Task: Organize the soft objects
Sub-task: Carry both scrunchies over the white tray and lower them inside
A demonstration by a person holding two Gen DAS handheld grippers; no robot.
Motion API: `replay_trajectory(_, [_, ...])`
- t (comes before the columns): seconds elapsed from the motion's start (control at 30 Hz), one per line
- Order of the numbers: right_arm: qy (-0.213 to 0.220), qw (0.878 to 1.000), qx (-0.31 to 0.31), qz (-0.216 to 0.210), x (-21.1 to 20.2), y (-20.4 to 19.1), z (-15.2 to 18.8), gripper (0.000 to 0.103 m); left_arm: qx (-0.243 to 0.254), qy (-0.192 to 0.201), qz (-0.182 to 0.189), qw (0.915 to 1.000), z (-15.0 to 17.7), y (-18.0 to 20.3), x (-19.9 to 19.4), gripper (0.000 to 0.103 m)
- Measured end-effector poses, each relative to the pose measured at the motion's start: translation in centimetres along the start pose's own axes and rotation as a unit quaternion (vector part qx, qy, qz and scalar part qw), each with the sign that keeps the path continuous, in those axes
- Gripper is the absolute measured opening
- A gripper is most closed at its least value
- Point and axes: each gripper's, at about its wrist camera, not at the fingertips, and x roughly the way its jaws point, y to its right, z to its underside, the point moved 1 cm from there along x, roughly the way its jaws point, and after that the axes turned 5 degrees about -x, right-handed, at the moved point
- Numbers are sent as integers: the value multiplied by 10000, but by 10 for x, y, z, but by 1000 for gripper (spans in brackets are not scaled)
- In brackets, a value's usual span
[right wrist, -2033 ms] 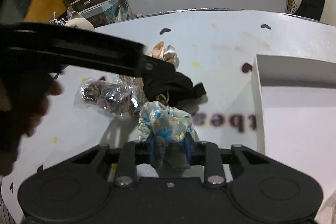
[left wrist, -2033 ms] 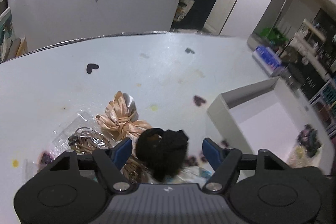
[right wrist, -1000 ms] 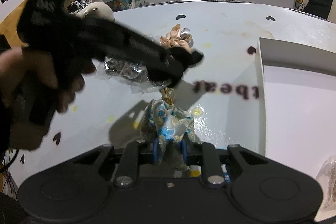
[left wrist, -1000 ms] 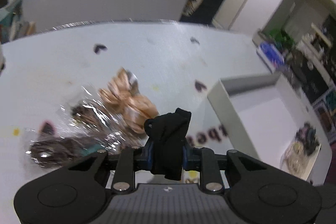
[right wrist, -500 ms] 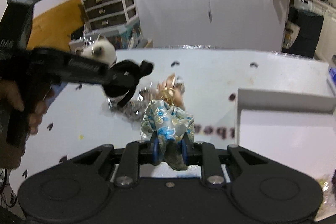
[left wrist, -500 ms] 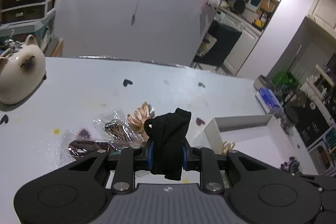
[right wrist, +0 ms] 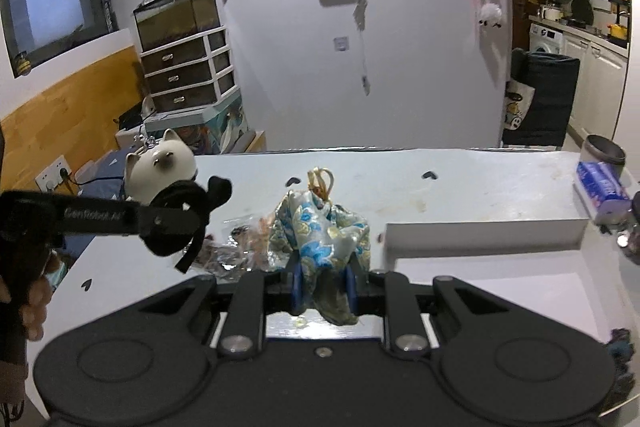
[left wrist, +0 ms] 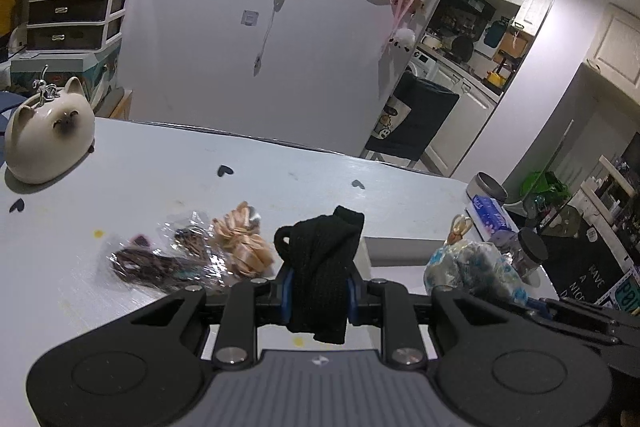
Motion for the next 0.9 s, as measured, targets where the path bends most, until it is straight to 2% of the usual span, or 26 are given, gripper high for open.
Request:
replay_trajectory(0.43, [135,9999,-10,13,-40,91,4,22,-52,2,48,10000,32,91,15,26])
replay_trajectory(0.73, [29,9999,60,94,-48,149,16,22,-173,-555,105,9983,65,136,57,26])
replay_trajectory(0.9, [-60,9996,148,224,-49,181,24,22,-170,-707,121,9973,74,158,78,26])
